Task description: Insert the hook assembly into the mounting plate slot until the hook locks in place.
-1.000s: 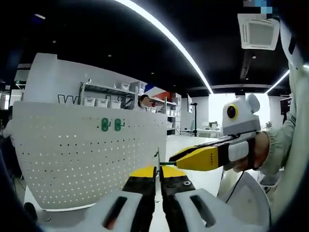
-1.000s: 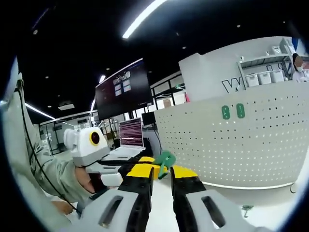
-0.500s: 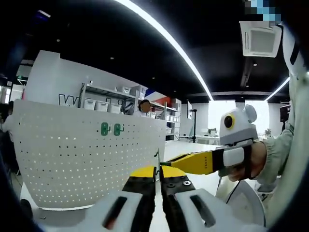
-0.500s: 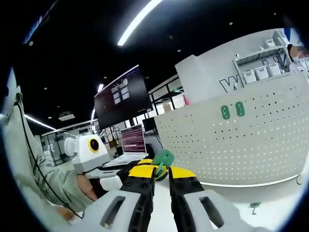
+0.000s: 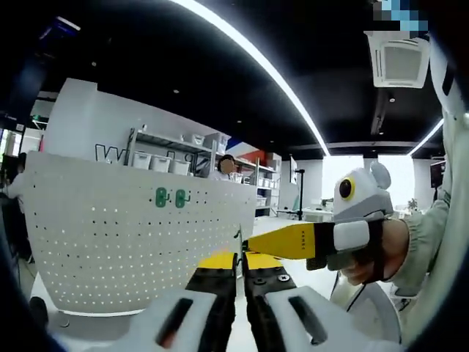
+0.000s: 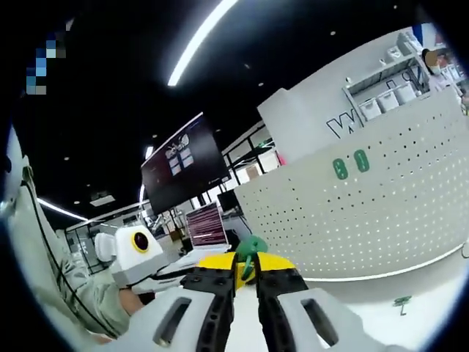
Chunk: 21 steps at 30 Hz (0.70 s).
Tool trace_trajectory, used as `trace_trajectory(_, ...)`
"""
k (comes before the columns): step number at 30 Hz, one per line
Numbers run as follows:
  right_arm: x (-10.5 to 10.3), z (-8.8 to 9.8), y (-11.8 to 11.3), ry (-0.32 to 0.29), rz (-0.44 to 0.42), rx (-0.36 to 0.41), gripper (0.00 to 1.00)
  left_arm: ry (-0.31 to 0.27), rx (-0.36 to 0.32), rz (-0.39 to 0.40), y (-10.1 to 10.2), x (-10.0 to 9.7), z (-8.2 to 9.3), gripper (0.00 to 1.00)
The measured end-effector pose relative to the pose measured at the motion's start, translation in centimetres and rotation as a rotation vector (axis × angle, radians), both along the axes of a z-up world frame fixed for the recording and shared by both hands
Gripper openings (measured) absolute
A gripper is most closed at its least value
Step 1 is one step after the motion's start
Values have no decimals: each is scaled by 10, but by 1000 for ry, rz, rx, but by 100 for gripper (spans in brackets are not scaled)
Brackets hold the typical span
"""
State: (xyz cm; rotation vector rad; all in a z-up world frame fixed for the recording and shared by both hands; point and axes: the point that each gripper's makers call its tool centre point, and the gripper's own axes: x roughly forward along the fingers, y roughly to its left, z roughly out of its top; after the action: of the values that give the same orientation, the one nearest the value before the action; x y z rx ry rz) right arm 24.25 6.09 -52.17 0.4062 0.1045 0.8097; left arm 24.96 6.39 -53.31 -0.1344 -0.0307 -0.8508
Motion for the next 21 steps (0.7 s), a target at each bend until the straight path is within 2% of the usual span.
trace_trajectory(11,1,2,-3,2,-32,20,7,-34,19,30,-3,0,3,2)
trace_trajectory(21,1,0,-9,52,-45,84,4,-52,41,44,-6,-2,3,2)
